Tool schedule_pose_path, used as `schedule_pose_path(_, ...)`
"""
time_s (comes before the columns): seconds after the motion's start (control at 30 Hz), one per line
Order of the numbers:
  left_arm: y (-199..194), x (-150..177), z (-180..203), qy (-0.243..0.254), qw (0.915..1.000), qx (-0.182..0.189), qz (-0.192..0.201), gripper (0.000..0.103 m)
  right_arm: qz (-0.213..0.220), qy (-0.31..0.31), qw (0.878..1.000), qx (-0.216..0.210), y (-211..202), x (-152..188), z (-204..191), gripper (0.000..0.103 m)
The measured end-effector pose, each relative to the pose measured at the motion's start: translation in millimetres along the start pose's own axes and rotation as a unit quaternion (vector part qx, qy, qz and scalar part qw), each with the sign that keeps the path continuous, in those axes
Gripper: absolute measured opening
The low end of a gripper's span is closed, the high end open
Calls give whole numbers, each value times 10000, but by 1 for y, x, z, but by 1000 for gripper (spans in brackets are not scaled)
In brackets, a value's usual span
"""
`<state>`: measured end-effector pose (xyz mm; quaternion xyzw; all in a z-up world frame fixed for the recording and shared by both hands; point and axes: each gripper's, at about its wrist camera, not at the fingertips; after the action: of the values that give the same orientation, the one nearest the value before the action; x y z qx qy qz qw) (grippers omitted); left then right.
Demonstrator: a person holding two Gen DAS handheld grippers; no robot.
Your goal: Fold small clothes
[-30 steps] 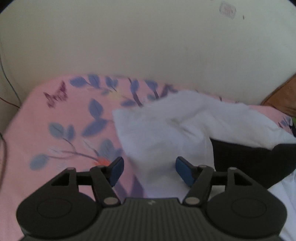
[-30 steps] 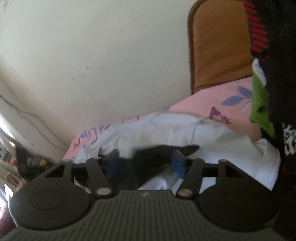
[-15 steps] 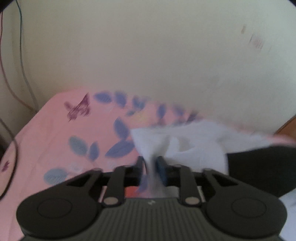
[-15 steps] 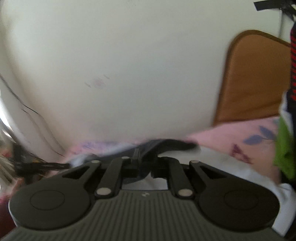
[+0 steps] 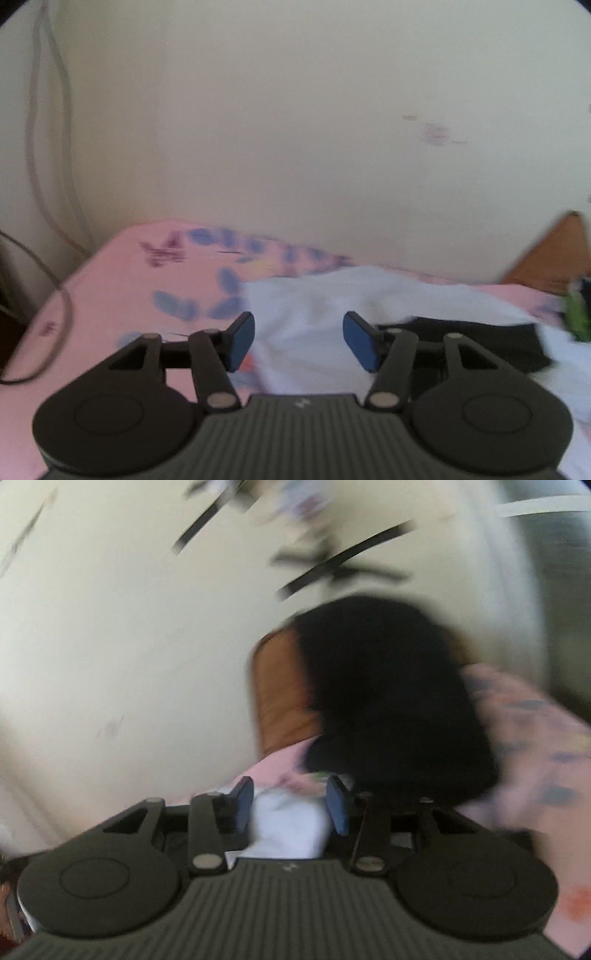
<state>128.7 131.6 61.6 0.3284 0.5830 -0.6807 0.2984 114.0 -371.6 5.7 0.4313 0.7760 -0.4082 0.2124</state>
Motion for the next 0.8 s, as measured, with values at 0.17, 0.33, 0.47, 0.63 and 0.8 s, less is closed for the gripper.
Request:
schedule_pose_path(0.17, -1, 31, 49, 333, 9959, 828, -178, 60, 58, 906, 9955, 272, -65, 28, 57, 58)
schedule_pose_path(0.33, -9, 68, 90, 622, 9866, 1435, -454, 60, -171, 1515, 9883, 99, -82, 61, 82, 60)
schedule_pose_path(0.47, -39, 97, 121, 1031, 9774, 1767, -526, 62, 138, 1584, 9867, 352, -67, 51, 91, 68)
schedule_pose_path(0.63, -93, 124, 173, 1829, 9558, 2257, -452, 69, 390, 932, 9888, 1099, -54, 50, 100, 77)
schedule_pose_path(0.8, -128, 137, 220, 2534, 9251, 2813, -278, 75, -275, 405, 9948, 897, -30, 52, 103, 4)
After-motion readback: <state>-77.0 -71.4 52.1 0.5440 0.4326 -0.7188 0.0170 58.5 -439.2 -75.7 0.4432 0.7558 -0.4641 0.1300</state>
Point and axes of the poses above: each gripper's, at about its wrist camera, not at the fingertips, and y roughly the way its jaws point, z to its right, x to its underside, and after that the axes turned 5 degrees about y, right-handed
